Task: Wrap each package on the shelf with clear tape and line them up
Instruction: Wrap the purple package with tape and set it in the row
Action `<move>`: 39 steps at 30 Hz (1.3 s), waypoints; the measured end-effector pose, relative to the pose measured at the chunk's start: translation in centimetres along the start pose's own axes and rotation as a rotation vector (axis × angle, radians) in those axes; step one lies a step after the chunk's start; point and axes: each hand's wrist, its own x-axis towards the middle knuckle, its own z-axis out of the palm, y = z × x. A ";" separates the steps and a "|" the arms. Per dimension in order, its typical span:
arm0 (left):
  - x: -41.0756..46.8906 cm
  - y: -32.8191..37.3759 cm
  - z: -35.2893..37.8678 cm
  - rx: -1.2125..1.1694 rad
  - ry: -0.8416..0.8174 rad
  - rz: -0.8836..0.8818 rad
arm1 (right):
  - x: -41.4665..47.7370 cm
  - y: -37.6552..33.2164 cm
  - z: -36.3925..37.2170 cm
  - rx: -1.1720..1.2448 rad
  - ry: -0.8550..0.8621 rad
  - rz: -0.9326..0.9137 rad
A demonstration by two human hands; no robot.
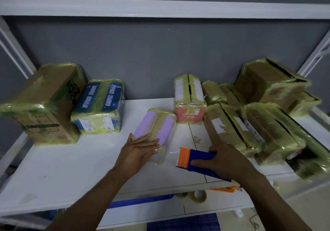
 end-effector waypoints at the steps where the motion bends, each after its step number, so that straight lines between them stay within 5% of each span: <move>1: 0.0 0.0 0.1 -0.008 -0.007 0.006 | -0.1 0.4 -0.2 -0.005 0.009 0.009; 22: -0.7 -0.4 2.6 -0.173 -0.020 -0.217 | 4.3 -1.6 5.1 -0.207 -0.052 0.072; 39: -0.5 0.6 3.1 -0.147 0.098 -0.084 | 4.3 -3.9 7.5 -0.402 0.102 0.016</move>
